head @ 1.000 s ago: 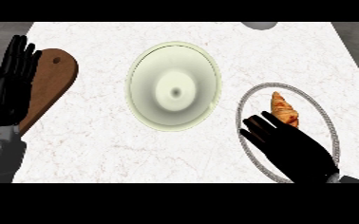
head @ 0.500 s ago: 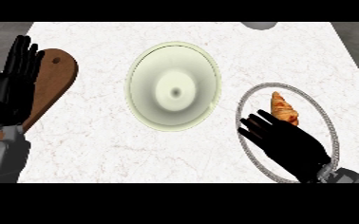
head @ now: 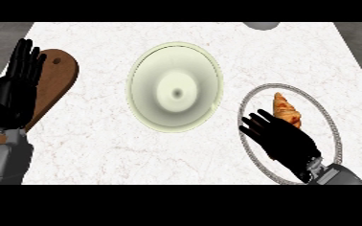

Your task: Pick the sweet potato from the placemat and place it in the bowl

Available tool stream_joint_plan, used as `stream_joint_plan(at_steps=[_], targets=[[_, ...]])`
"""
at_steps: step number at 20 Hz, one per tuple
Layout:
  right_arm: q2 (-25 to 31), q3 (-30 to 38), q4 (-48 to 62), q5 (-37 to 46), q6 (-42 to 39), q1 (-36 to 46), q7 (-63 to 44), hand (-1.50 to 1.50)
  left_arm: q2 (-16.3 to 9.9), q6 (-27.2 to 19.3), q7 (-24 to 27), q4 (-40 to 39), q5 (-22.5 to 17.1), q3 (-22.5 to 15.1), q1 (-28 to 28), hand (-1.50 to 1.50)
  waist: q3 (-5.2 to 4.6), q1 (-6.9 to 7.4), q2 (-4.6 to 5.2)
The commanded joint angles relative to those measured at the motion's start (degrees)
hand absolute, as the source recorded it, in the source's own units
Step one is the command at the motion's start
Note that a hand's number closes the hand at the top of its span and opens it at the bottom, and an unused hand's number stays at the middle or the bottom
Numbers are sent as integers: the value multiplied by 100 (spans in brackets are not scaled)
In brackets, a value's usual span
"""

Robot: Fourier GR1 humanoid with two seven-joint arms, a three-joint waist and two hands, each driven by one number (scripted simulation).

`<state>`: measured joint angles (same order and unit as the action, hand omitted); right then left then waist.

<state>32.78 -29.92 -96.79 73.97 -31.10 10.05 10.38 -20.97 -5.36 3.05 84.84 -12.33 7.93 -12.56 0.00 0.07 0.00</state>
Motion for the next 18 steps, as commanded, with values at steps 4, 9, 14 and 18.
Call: stream_joint_plan(at_steps=[4, 9, 14, 18], targets=[[-134, 277, 847, 457, 556, -16, 404, -150, 208, 25, -122, 282, 153, -4, 123, 0, 1, 8, -1], [-566, 463, 1072, 712, 434, 129, 158, -150, -27, 264, -263, 260, 93, 280, 27, 0, 0, 7, -2], [-465, 630, 1082, 957, 519, 173, 483, -150, -21, 355, -427, 82, -5, 473, -269, 0, 0, -10, -2], [-576, 722, 1165, 771, 937, 293, 963, 150, 87, 528, 121, 126, 76, 459, 257, 0, -1, 7, -4]])
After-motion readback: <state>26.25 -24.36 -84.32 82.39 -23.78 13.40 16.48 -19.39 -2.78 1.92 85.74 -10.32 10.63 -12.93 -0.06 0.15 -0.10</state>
